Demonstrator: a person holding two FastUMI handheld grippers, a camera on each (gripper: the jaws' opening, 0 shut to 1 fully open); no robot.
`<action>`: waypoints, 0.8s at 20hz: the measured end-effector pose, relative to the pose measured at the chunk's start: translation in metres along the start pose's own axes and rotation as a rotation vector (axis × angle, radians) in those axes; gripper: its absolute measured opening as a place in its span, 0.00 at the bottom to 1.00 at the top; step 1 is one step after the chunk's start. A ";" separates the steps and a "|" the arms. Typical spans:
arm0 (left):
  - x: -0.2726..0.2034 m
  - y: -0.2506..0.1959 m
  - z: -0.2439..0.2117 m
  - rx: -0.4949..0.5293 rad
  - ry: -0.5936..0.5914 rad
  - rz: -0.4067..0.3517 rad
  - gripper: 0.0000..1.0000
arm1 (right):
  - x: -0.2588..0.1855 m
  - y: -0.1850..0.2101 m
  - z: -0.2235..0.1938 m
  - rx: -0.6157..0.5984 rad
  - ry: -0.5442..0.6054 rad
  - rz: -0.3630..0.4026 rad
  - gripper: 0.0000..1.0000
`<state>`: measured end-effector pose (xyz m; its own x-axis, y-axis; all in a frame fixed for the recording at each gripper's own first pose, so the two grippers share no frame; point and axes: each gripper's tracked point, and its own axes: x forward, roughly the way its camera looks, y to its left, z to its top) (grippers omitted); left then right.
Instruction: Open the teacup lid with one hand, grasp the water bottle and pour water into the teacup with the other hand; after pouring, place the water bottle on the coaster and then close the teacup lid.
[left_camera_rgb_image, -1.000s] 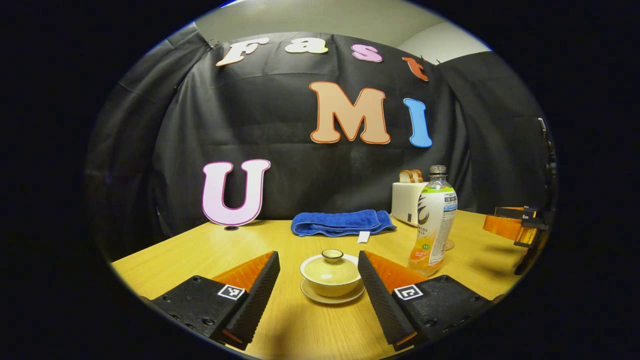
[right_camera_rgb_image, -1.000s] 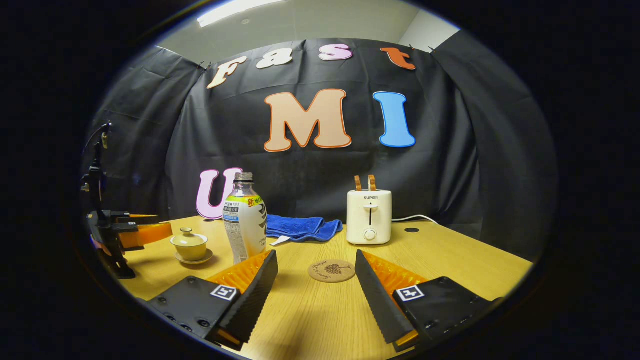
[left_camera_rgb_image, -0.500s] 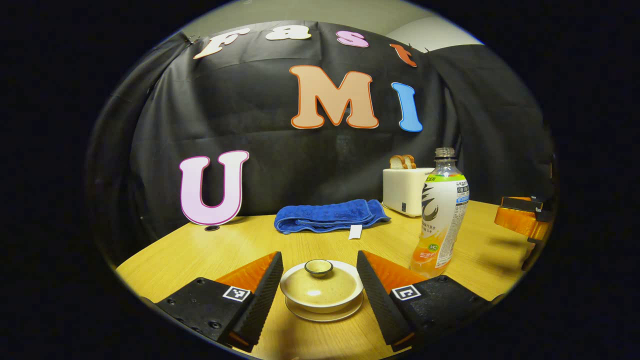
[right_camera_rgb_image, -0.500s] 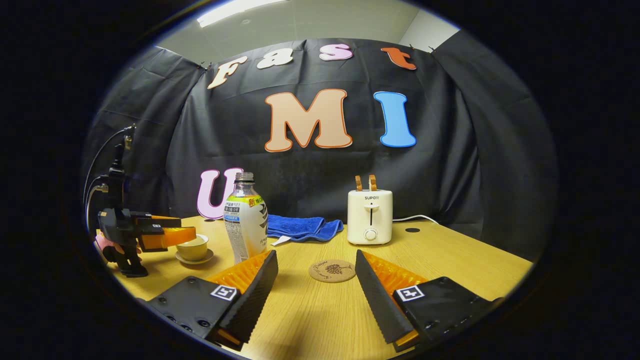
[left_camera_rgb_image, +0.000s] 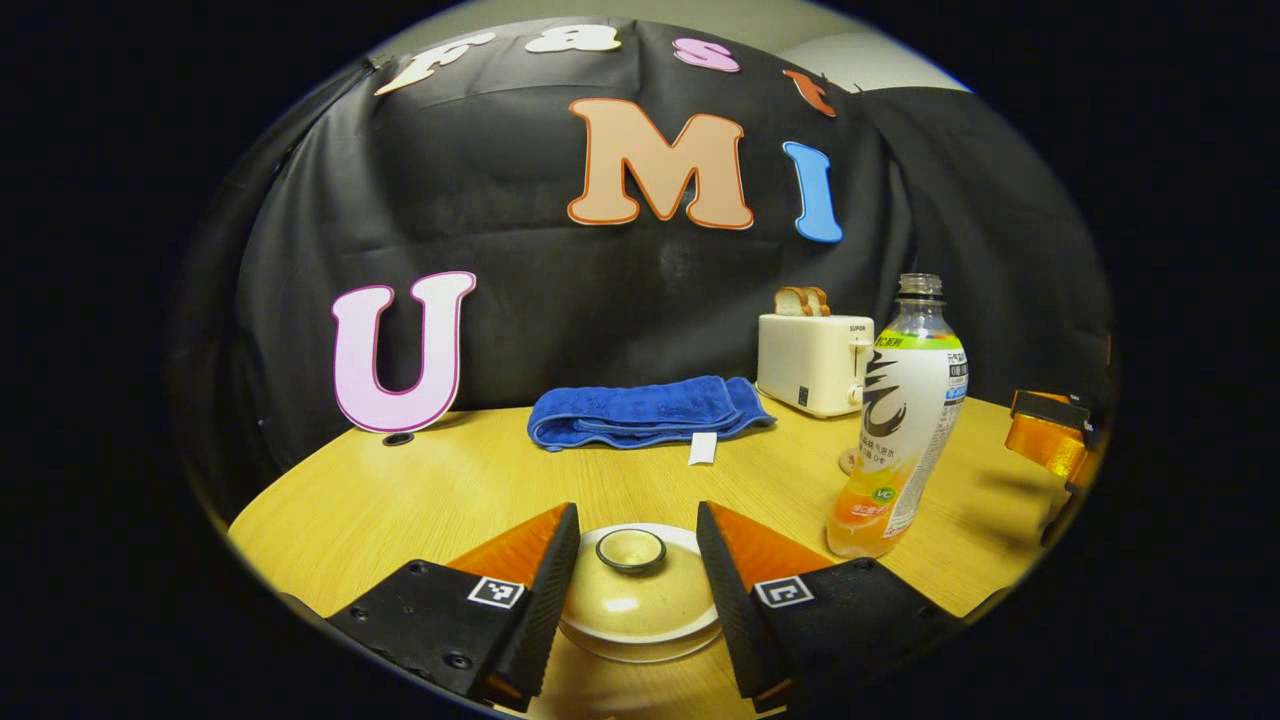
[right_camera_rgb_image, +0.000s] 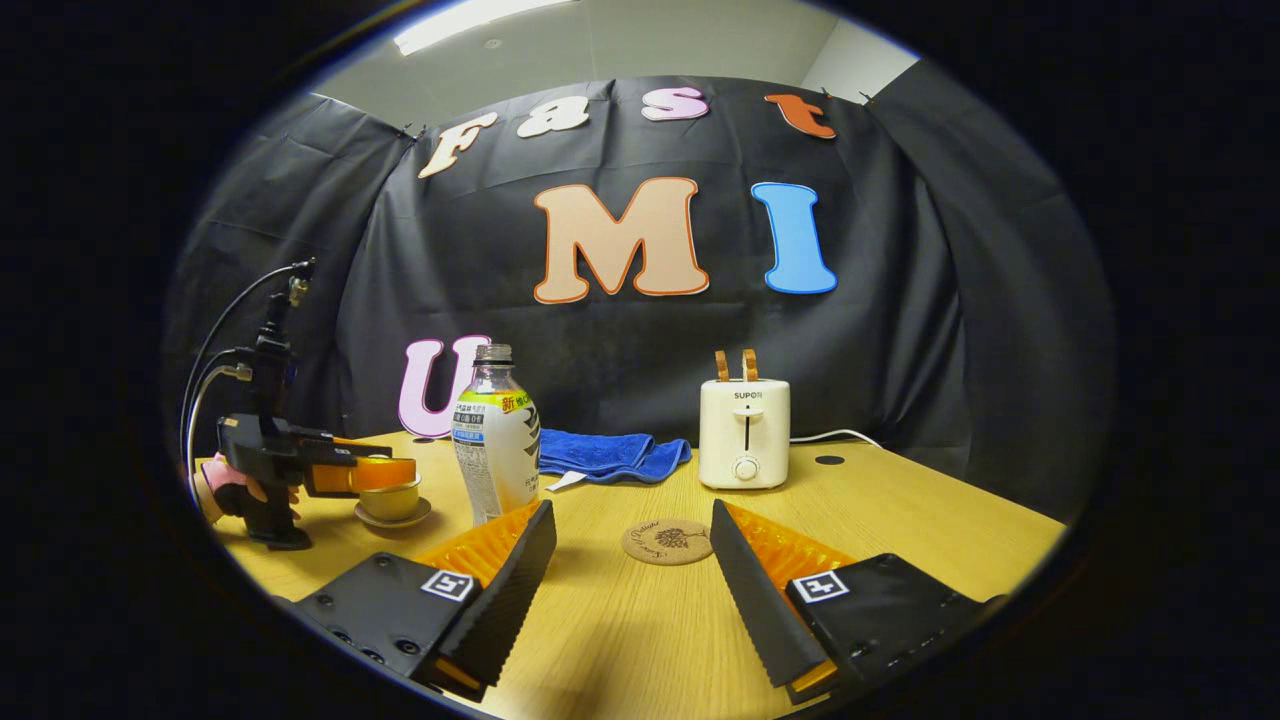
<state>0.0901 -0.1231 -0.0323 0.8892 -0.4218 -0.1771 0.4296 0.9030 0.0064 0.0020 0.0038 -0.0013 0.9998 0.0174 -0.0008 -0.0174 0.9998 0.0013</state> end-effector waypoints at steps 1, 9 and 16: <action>0.000 0.000 -0.001 0.005 0.006 0.000 0.68 | 0.000 0.000 -0.001 0.000 0.000 0.000 0.98; 0.001 0.005 0.005 0.005 -0.014 0.022 0.34 | 0.000 0.000 -0.001 0.000 0.000 0.000 0.94; -0.004 0.012 0.009 -0.019 -0.048 0.049 0.29 | 0.001 0.000 -0.001 0.000 -0.001 0.000 0.94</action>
<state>0.0932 -0.1112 -0.0223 0.9157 -0.3803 -0.1297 0.3830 0.9237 -0.0044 0.0025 0.0040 -0.0021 0.9998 0.0176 -0.0001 -0.0176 0.9998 0.0014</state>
